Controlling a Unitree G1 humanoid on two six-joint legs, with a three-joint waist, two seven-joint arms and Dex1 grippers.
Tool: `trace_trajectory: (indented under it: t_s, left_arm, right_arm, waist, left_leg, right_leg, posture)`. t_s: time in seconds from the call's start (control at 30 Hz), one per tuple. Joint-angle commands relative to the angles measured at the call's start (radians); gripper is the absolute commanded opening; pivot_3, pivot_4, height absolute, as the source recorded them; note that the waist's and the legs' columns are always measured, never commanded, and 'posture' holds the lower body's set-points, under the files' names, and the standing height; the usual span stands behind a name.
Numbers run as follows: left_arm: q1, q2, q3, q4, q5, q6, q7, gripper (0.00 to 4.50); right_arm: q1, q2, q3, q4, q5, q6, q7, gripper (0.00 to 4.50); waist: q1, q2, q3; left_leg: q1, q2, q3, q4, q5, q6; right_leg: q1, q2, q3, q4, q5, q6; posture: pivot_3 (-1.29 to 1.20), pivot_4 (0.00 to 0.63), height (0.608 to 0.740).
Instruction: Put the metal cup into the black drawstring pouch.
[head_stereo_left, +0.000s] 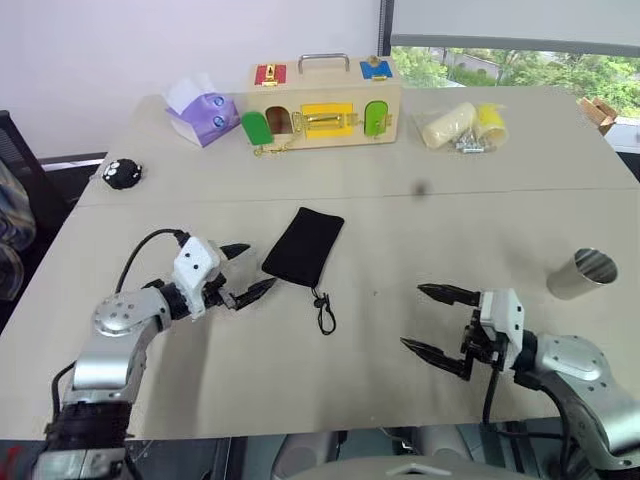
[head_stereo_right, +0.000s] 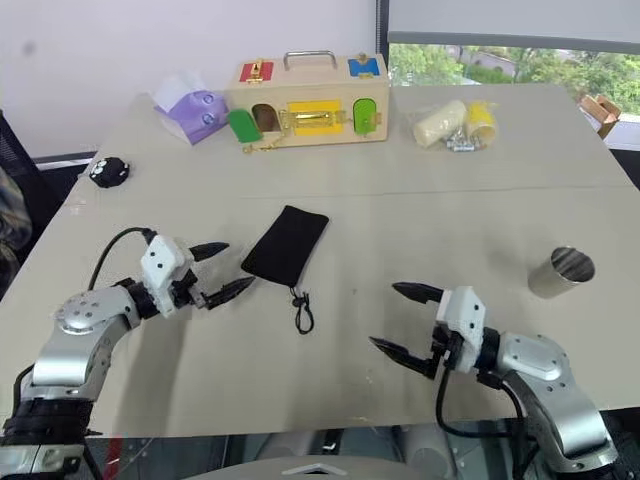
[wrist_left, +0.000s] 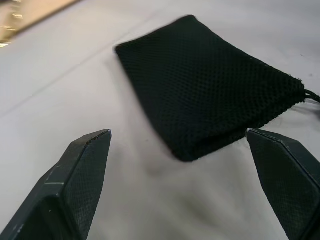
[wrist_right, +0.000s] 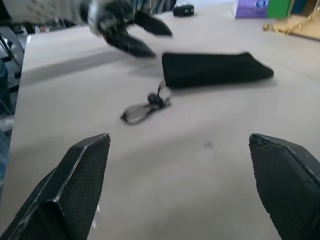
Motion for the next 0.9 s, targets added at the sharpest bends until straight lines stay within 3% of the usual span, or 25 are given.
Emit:
trace_trajectory:
  t_s: [0.03,0.27,0.7,0.77,0.8,0.9]
  left_arm:
    - [-0.055,0.014,-0.017,0.087,0.013,-0.043,-0.055,4.47]
    - [-0.154,0.030,-0.020,0.225,0.023,-0.075,-0.110,4.47]
    - [-0.190,-0.040,-0.036,0.215,0.021,-0.038,-0.079,4.47]
    - [-0.198,-0.050,-0.038,0.222,0.024,-0.040,-0.071,3.94]
    - [-0.202,-0.055,-0.040,0.225,0.026,-0.041,-0.067,3.90]
    - [-0.211,-0.077,-0.049,0.222,0.029,-0.038,-0.048,2.49]
  right_arm:
    - [-0.005,0.007,0.014,-0.067,-0.003,0.018,-0.044,4.50]
    - [0.033,0.004,-0.004,-0.086,-0.012,0.005,-0.083,4.50]
    - [0.034,0.009,0.016,-0.066,-0.033,-0.026,-0.090,4.50]
    - [0.033,0.008,0.013,-0.064,-0.032,-0.028,-0.088,4.50]
    - [0.033,0.007,0.011,-0.064,-0.031,-0.028,-0.087,4.50]
    - [0.022,0.000,0.005,-0.067,-0.030,-0.027,-0.081,4.50]
  waist:
    - [0.000,-0.001,0.000]
    - [0.001,-0.003,0.000]
    - [0.000,-0.003,0.000]
    - [0.000,-0.003,0.000]
    - [0.000,-0.004,0.000]
    - [0.000,-0.004,-0.001]
  left_leg:
    - [-0.001,0.000,0.000,0.000,0.000,0.000]
    - [-0.004,0.000,-0.001,0.000,0.000,0.000]
    - [-0.005,0.000,0.000,0.002,0.001,-0.001]
    - [-0.005,0.000,0.000,0.002,0.001,-0.001]
    - [-0.005,0.000,0.000,0.002,0.001,-0.001]
    - [-0.005,0.000,0.000,0.003,0.001,-0.001]
  right_leg:
    - [-0.001,0.000,0.000,0.000,0.000,0.000]
    - [-0.004,0.000,-0.001,0.001,0.000,0.000]
    - [-0.005,0.000,0.000,0.002,0.001,0.000]
    - [-0.005,0.000,0.000,0.002,0.001,0.000]
    - [-0.005,0.000,0.000,0.002,0.001,0.000]
    - [-0.005,0.000,0.000,0.003,0.001,0.000]
  posture:
    - [0.00,0.150,0.740]
    - [0.00,0.150,0.740]
    - [0.00,0.150,0.740]
    - [0.00,0.150,0.740]
    - [0.00,0.150,0.740]
    - [0.00,0.150,0.740]
